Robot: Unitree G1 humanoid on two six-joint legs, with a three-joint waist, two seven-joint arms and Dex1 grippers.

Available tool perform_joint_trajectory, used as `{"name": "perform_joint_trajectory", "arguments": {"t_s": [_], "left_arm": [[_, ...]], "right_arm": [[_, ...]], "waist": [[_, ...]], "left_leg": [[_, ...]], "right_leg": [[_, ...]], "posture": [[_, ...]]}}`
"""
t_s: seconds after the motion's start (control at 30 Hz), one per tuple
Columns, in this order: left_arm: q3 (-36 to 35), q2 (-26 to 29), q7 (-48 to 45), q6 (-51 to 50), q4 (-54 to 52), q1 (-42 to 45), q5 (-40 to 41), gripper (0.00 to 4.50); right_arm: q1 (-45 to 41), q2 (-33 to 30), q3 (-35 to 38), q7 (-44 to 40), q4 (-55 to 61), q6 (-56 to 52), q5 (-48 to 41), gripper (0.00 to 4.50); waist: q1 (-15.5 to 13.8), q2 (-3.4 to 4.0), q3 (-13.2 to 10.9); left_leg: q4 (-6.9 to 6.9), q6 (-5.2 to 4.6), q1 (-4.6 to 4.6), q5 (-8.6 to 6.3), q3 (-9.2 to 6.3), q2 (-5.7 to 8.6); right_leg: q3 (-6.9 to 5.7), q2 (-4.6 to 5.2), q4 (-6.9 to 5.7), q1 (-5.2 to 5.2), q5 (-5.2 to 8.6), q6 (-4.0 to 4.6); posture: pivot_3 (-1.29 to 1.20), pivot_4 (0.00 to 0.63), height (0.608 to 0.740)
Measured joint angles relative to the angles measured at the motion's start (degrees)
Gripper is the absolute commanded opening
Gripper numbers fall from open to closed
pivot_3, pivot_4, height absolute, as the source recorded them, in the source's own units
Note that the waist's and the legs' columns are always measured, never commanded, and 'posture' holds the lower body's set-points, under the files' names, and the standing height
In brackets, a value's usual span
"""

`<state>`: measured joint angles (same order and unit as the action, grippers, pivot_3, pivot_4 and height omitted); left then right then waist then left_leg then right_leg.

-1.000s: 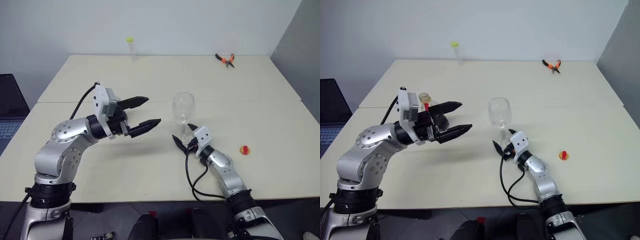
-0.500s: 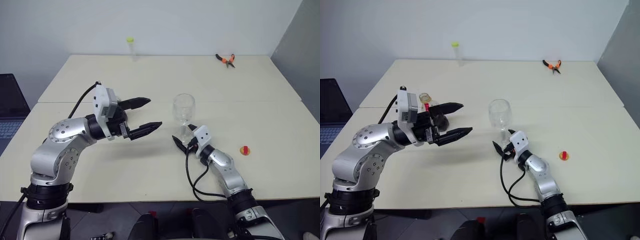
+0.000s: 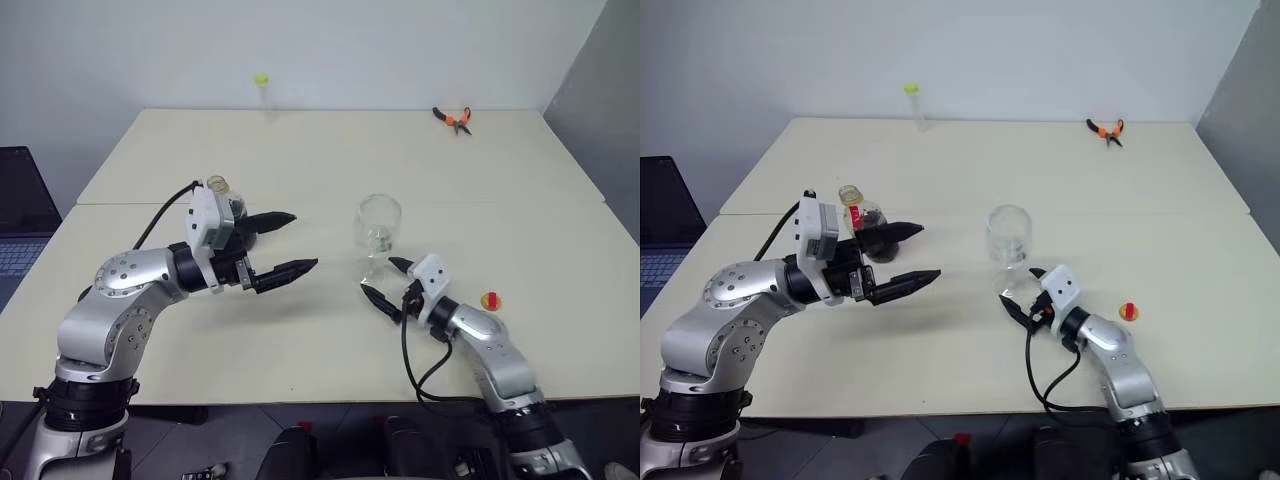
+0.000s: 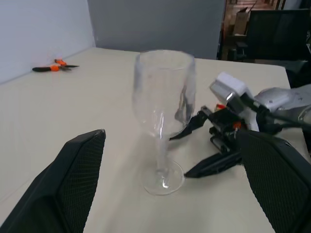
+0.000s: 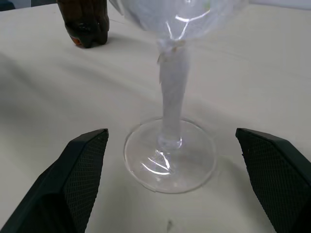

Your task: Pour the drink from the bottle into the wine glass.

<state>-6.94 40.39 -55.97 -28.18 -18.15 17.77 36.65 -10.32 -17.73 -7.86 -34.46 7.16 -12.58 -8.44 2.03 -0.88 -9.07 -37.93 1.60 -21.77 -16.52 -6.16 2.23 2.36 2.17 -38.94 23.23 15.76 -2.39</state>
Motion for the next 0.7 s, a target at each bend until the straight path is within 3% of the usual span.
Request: {"name": "perform_joint_trajectory", "arguments": {"t_s": [0.4, 0.5, 0.6, 0.7], "left_arm": [[-1.82, 0.03, 2.61, 2.45, -1.39, -10.72, -2.02, 4.50], [-2.73, -3.99, 7.22, 4.76, -1.73, -16.45, -4.37, 4.50], [-3.84, -11.98, 16.00, 9.98, -1.35, -22.55, -9.88, 4.50], [-4.70, -17.12, 25.04, 14.31, 0.22, -23.95, -15.91, 4.50]], "right_arm": [[4.75, -11.39, 3.35, -5.43, 17.52, -9.86, -7.06, 4.48], [5.19, -14.52, 5.06, -7.06, 21.34, -12.99, -10.49, 4.48], [5.51, -17.37, 6.40, -8.90, 24.93, -14.49, -13.03, 4.48], [5.59, -17.53, 6.72, -8.89, 26.41, -15.49, -14.08, 4.48]], "waist": [[-0.13, 0.02, -0.04], [-0.27, 0.02, -0.04], [-0.39, -0.09, -0.04], [-0.73, -0.16, -0.04]], "left_leg": [[0.02, -0.02, -0.02, -0.01, 0.00, -0.05], [-0.01, -0.02, -0.05, -0.01, -0.02, -0.03], [-0.02, -0.03, -0.06, -0.02, -0.08, -0.03], [-0.03, -0.02, -0.06, -0.01, -0.15, -0.02]], "right_leg": [[0.00, 0.08, 0.06, -0.03, 0.01, -0.01], [0.00, 0.13, 0.09, -0.06, 0.00, -0.01], [0.03, 0.17, 0.13, -0.09, 0.00, -0.01], [0.00, 0.17, 0.09, -0.11, 0.00, 0.00]], "posture": [[0.00, 0.150, 0.740], [0.00, 0.150, 0.740], [0.00, 0.150, 0.740], [0.00, 0.150, 0.740]]}}
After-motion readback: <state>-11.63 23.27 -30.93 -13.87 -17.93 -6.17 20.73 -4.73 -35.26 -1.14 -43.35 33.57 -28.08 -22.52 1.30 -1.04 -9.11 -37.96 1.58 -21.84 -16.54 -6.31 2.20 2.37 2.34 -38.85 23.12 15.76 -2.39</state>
